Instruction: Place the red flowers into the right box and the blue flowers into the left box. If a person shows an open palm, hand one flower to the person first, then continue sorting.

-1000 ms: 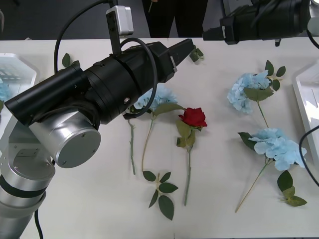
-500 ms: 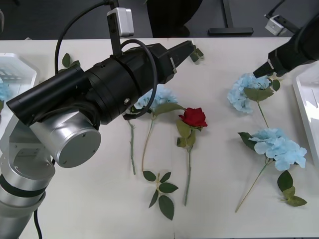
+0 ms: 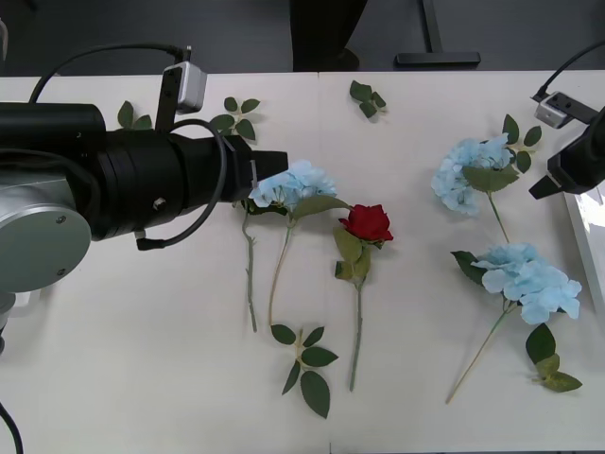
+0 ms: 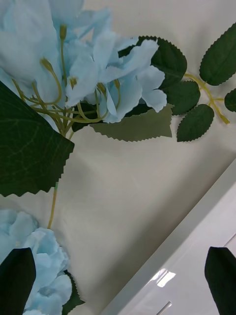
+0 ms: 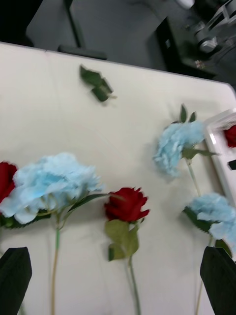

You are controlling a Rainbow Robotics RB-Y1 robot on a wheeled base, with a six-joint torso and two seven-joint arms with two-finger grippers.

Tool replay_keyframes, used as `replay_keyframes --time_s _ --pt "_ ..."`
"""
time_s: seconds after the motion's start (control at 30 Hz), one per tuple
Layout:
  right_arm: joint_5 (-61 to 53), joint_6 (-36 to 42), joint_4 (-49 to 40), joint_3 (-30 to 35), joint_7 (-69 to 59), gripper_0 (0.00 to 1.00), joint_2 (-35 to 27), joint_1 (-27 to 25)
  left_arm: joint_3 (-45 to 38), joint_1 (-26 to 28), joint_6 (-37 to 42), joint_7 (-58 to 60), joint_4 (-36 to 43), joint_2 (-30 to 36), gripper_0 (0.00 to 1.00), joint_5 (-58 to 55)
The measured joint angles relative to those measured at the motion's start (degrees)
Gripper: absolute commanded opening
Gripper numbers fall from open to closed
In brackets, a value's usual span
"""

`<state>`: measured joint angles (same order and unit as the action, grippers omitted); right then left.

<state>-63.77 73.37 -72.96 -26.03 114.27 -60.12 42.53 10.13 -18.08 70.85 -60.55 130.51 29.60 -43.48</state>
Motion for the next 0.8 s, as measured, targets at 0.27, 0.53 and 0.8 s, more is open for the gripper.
replay_keyframes --time_s 0.27,0.53,0.8 --pt "7.66 -4.41 -0.5 -7.04 0.0 1.0 2.52 -0.54 0.01 -0.01 2.98 -0.76 -8.21 0.51 1.0 1.34" --pt "9.72 -6.03 2.97 -7.02 -4.04 1.0 9.26 -0.56 2.38 -0.5 -0.42 -13.2 -17.79 0.54 1.0 3.08" --pt "14.11 -8.12 3.05 -7.02 -11.74 0.96 12.9 -0.56 8.22 -3.78 -2.63 -14.16 -25.32 0.47 1.0 10.03"
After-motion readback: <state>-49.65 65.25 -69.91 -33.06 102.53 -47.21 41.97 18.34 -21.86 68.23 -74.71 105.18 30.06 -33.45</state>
